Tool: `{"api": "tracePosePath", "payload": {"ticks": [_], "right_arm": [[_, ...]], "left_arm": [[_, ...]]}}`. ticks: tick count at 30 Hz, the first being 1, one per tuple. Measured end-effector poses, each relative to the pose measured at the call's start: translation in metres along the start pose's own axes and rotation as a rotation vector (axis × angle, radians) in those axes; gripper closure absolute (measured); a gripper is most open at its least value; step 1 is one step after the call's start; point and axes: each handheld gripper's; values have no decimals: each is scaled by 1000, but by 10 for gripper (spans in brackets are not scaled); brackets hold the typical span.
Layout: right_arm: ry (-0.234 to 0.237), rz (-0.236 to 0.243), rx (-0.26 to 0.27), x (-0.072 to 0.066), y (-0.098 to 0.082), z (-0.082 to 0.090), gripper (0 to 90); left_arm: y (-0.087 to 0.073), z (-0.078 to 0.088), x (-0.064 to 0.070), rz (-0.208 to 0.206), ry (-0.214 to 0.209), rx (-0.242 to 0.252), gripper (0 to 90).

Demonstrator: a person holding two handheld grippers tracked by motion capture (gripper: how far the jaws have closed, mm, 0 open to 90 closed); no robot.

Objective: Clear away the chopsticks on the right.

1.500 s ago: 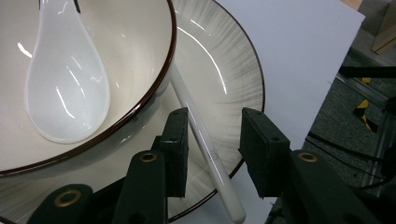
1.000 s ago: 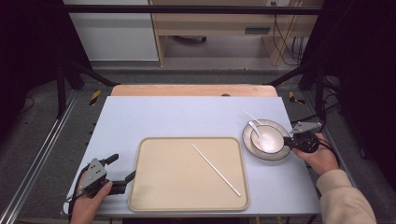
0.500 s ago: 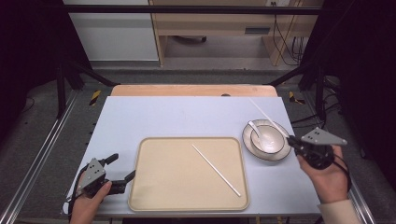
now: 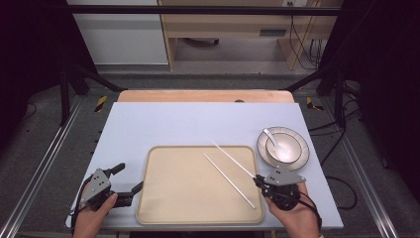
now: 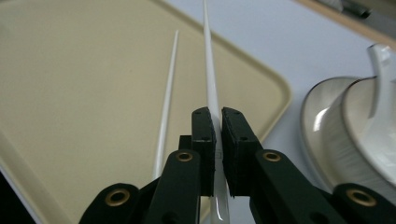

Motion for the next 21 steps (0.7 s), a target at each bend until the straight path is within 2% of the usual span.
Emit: {"api": "tracePosePath", "payload": {"ticks": [1,4,5,6,11,12,18,21], "right_arm": [[4,-2,-20,-5,-7,-5,839],[-8,0,-36,-7,-13,-9,839],[-11,-17,-37,-6,-16,-10,839],[-7,-63,-38,-5,-22,-13,839],[-1,-105,-53,-5,-31,-18,838],[17,-126,-66,-8,-33,-23,838],[29,-119,-98,-15,-36,-32,837],[34,-132,-105,-15,-37,-33,837]], "left_arm": [[0,0,0,0,0,0,86],[0,0,0,-1,-1,0,86],[0,-1,1,-1,-2,0,86],[0,-1,1,-2,-1,4,86],[0,-2,1,-2,-3,3,86],[0,-2,1,-2,-3,3,86],[0,-1,2,-3,-5,1,86],[0,-1,1,-2,-3,2,86]]}}
Point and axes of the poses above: each handheld gripper's, and its own axes: z roughly backward along the jaws, y roughly out of its top, x roughly to its right, and after that the axes turned 13 degrees about x, right-handed
